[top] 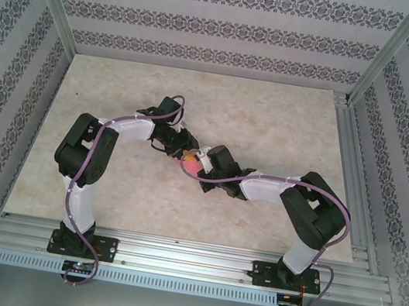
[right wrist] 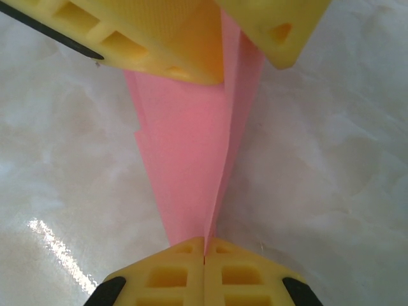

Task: Fold a paper plane with a square sheet of paper (pick it up from the middle)
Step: Fold the wing for the fifth time at the center of the table.

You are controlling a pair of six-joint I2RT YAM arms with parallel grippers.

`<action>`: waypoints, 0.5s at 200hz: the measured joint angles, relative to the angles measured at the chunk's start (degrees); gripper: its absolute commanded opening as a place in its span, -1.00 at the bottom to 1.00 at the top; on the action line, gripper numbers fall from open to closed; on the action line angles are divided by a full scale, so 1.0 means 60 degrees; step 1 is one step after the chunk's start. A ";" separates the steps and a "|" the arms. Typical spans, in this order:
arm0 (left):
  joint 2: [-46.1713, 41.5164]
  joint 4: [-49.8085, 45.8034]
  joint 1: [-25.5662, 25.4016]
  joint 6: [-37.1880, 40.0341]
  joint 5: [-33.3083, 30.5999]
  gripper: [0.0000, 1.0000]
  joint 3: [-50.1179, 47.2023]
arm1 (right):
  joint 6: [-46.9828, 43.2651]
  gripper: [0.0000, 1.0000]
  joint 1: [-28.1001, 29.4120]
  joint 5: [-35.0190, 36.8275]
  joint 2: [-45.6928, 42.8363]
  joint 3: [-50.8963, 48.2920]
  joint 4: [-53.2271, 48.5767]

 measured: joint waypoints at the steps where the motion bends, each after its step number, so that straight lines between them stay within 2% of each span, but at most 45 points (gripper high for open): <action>1: 0.0000 -0.0004 0.0000 0.0000 0.0000 -0.43 0.0004 | -0.0004 -1.00 0.0000 0.0004 0.0000 0.0000 0.0000; 36: 0.0000 -0.0193 0.0000 0.0142 0.0004 -0.27 0.0051 | 0.0000 -1.00 0.0055 0.0066 0.0000 0.0000 0.0000; 55: 0.0000 -0.0248 0.0000 0.0146 0.0004 -0.33 0.0051 | 0.0000 -1.00 0.0062 0.0069 0.0000 0.0000 0.0000; 100: 0.0000 -0.0393 0.0000 0.0339 -0.0007 -0.67 0.0076 | 0.0000 -1.00 0.0062 0.0069 0.0000 0.0000 0.0000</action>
